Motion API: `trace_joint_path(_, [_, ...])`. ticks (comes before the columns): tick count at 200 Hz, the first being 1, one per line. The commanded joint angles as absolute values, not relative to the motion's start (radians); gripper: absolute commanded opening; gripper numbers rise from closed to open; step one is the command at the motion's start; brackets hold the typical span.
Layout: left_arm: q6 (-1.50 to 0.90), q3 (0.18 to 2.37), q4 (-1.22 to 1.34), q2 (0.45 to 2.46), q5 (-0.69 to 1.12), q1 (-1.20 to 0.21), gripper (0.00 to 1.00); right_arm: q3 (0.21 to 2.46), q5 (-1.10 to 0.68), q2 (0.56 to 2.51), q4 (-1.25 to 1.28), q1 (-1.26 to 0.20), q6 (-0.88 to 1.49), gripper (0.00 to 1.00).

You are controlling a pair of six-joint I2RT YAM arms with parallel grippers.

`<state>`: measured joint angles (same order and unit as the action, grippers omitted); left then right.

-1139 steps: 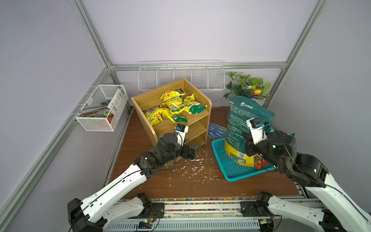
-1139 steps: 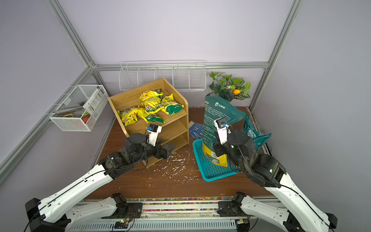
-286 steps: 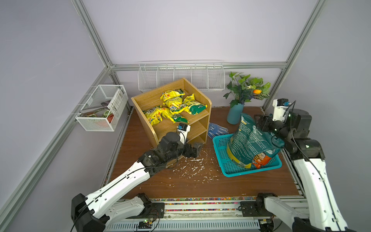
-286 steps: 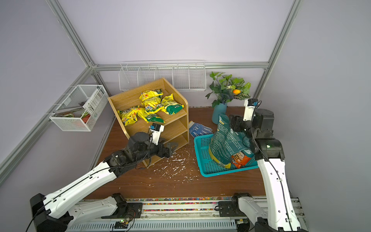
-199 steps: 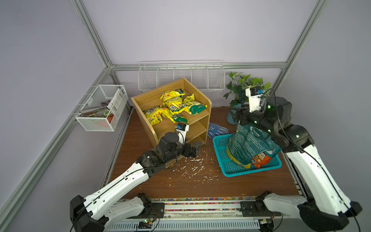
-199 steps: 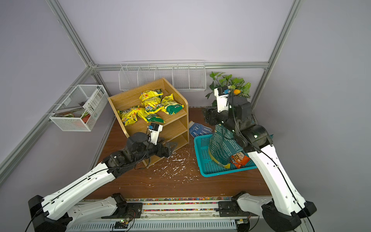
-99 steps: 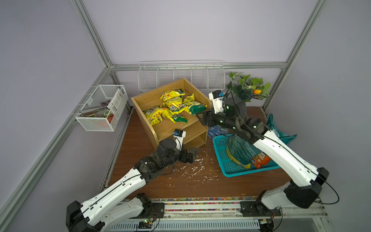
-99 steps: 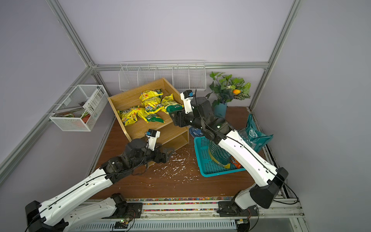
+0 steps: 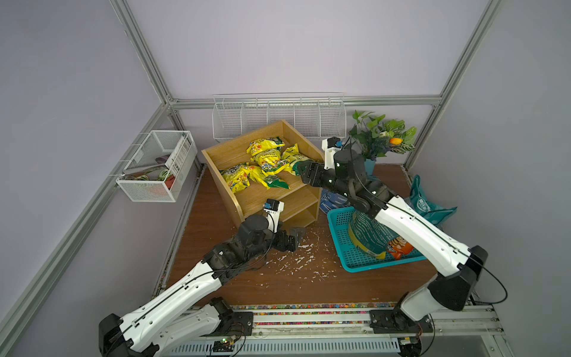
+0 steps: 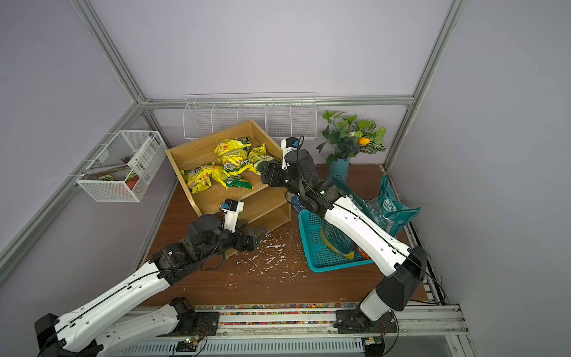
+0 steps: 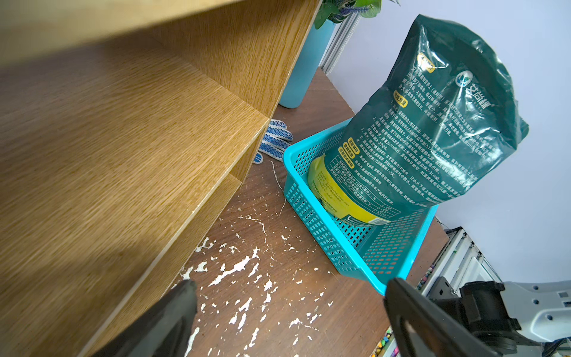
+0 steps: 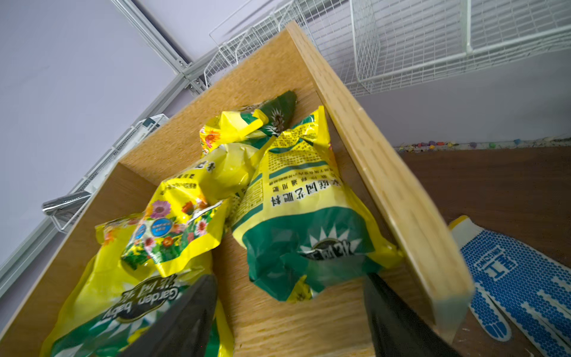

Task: Take down the fertilizer bag from the shelf
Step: Pick up the fertilizer bag from the shelf.

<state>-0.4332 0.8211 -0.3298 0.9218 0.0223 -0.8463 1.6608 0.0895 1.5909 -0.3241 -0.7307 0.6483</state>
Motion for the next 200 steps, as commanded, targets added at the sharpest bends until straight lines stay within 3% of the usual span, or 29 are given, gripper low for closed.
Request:
trace_joint_path(1, [-0.427,0.802,-0.328,0.893,0.000,-0.842,0.99,1.638,0.134,1.616,-0.260,-0.729,0.705,0.78])
trace_joint_path(41, [-0.412,0.788,-0.326,0.877,-0.007,-0.842,1.00,1.601,0.183,1.646,-0.143,-0.728,0.731,0.76])
trace_joint_path(63, [-0.398,0.807,-0.349,0.886,-0.011,-0.841,1.00,1.575,0.204,1.659,-0.076,-0.727,0.745,0.69])
trace_joint_path(89, [-0.399,0.807,-0.349,0.884,-0.018,-0.842,0.99,1.510,0.226,1.648,0.012,-0.727,0.753,0.48])
trace_joint_path(105, [-0.400,0.804,-0.345,0.887,-0.017,-0.842,1.00,1.461,0.233,1.630,0.079,-0.726,0.749,0.20])
trace_joint_path(121, [-0.403,0.804,-0.345,0.892,-0.015,-0.842,0.99,1.429,0.233,1.613,0.123,-0.721,0.743,0.00])
trace_joint_path(200, [-0.408,0.803,-0.328,0.912,-0.020,-0.842,1.00,1.470,0.162,1.474,0.103,-0.716,0.592,0.00])
